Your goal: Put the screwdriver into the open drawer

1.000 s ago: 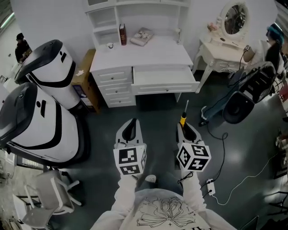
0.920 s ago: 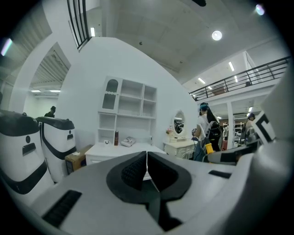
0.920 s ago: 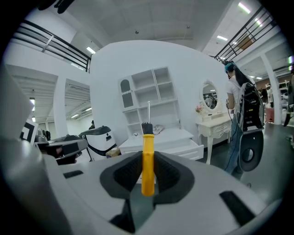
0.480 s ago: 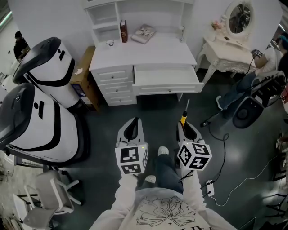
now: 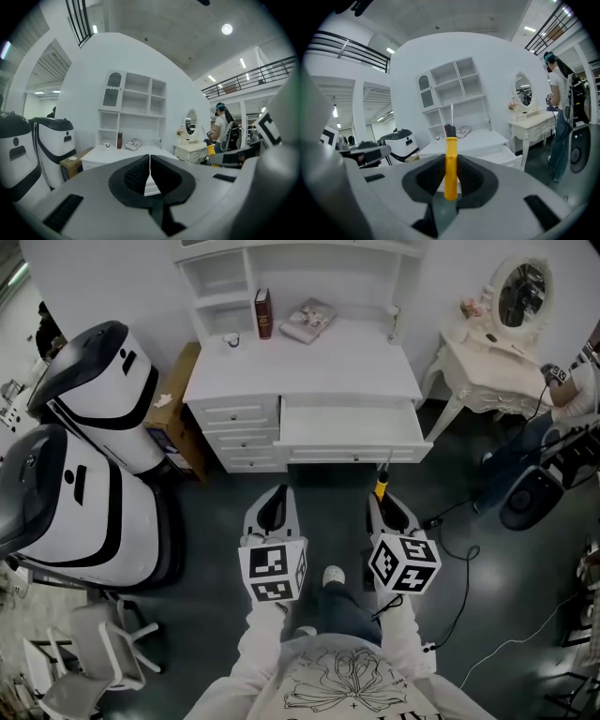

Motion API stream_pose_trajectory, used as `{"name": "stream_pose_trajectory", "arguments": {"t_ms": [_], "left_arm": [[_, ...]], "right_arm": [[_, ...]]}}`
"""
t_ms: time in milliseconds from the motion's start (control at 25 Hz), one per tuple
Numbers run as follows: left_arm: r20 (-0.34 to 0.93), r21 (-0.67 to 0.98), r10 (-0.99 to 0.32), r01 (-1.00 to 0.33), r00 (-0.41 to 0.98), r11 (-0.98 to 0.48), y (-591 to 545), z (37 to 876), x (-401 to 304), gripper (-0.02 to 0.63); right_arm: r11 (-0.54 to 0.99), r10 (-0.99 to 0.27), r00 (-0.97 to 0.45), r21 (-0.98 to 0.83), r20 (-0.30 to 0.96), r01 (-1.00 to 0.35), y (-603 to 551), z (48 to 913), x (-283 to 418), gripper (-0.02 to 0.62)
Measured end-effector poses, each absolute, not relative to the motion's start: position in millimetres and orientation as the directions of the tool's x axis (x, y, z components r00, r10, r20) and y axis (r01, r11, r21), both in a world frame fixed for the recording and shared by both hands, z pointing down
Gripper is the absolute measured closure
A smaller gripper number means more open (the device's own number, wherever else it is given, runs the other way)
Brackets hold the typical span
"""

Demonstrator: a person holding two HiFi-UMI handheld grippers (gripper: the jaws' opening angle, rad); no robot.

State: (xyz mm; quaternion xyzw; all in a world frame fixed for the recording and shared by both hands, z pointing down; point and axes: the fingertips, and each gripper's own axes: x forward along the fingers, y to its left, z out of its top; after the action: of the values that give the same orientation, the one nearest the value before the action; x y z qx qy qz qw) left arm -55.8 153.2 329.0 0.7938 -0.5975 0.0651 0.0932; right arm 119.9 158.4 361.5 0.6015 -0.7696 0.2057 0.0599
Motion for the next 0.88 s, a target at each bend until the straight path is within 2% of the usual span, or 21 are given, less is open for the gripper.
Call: {"name": "stream_pose_trajectory", "arguments": {"t_ms": [480,880], "left_arm": [[0.212,0.064,-0.953,-0.976,0.217,-0.209,25,321,-8,0.598],[0.259,0.064,-0.952,-0.986,0.164,-0.153,-31,341,-3,0.598]], "right_arm": [[0.281,-0.873,-0.353,-0.245,0.336,-0.928,13,353,159,0.523],[0.304,-0.837,-0.396,-0.280,0.377,-0.911,-47,377,165,0.523]]}}
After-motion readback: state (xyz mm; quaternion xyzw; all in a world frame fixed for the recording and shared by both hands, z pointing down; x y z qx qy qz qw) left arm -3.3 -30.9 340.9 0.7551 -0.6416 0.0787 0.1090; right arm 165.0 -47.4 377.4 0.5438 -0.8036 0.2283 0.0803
